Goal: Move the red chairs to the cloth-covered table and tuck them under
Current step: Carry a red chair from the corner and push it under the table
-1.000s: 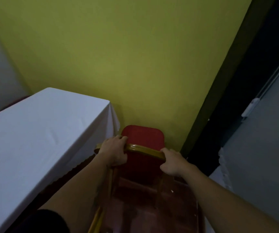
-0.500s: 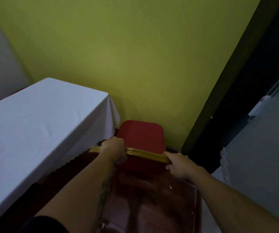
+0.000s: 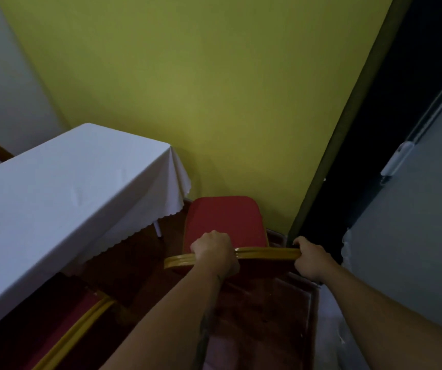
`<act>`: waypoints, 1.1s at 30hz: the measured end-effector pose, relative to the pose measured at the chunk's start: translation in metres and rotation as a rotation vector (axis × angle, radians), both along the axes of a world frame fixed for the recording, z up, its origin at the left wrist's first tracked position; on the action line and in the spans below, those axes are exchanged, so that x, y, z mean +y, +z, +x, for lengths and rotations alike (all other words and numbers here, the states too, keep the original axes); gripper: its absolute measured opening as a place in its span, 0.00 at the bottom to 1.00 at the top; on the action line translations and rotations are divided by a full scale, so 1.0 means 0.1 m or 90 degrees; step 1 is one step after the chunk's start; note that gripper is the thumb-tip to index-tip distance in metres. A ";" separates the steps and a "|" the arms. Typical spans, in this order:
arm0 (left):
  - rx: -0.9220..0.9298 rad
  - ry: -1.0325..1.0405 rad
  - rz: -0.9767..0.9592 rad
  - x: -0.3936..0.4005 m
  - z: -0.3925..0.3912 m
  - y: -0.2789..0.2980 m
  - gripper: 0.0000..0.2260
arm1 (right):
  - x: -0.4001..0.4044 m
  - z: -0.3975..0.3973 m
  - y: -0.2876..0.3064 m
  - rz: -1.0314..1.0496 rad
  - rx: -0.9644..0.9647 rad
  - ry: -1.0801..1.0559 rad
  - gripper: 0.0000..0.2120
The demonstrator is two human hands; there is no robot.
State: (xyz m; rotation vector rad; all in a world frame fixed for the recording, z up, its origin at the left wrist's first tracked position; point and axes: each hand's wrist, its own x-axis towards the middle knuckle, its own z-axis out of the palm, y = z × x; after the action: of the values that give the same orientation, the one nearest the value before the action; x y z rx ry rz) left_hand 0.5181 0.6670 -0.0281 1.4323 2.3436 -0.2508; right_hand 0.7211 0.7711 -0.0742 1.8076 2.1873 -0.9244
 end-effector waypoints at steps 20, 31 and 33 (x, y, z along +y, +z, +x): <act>-0.298 -0.049 0.057 -0.94 -0.79 -0.37 0.25 | -1.25 -0.79 0.21 -0.338 0.898 -0.751 0.26; -0.207 -0.117 0.034 -1.08 -0.55 -0.43 0.16 | -1.32 -0.96 0.16 -0.182 0.714 -0.700 0.38; -0.208 -0.122 0.034 -1.11 -0.52 -0.43 0.16 | -1.30 -0.94 0.16 -0.187 0.694 -0.671 0.38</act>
State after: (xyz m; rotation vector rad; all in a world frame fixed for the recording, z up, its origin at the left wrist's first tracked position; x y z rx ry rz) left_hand 0.4660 0.5561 -0.0713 1.5902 1.9692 -0.0024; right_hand 0.6275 0.6413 -0.0580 2.5946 0.9823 -2.7424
